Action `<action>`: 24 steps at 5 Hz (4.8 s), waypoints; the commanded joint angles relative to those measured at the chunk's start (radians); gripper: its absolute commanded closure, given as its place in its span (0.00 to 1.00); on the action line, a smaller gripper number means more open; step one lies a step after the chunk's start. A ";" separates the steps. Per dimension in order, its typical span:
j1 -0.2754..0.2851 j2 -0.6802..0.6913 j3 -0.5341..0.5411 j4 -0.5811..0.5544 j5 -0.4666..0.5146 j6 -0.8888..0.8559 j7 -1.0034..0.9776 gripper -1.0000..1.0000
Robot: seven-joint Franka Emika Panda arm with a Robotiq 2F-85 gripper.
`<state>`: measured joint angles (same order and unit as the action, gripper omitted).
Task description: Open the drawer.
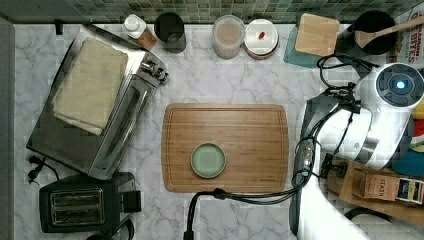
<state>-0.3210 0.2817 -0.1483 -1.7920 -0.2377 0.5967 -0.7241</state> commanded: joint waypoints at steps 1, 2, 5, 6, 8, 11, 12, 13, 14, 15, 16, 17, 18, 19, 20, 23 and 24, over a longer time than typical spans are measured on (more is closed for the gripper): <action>0.012 0.005 0.010 -0.059 0.002 0.000 0.040 0.00; 0.013 -0.010 -0.010 -0.134 -0.041 0.101 0.069 0.00; -0.007 -0.021 -0.055 -0.300 -0.081 0.284 0.102 0.00; -0.001 0.014 -0.062 -0.311 -0.107 0.317 0.118 0.00; -0.001 0.121 -0.068 -0.244 -0.087 0.401 0.055 0.00; -0.005 0.183 -0.017 -0.187 -0.041 0.430 0.046 0.00; 0.053 0.170 -0.007 -0.157 0.001 0.335 0.074 0.00; 0.077 0.171 0.054 -0.124 0.059 0.279 0.074 0.00; 0.162 0.187 0.065 -0.126 0.080 0.326 0.210 0.00; 0.238 0.173 0.077 -0.169 0.038 0.366 0.334 0.00; 0.298 0.186 0.103 -0.152 0.022 0.345 0.442 0.00; 0.336 0.195 0.111 -0.126 0.021 0.307 0.482 0.00; 0.363 0.195 0.108 -0.126 0.036 0.313 0.498 0.00; 0.376 0.188 0.115 -0.121 0.049 0.285 0.515 0.00; 0.375 0.167 0.113 -0.168 0.064 0.377 0.500 0.00; 0.391 0.168 0.096 -0.169 0.077 0.378 0.492 0.00; 0.390 0.167 0.097 -0.169 0.076 0.378 0.492 0.00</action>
<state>-0.0180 0.4634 -0.1321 -2.0117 -0.2001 0.9302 -0.3171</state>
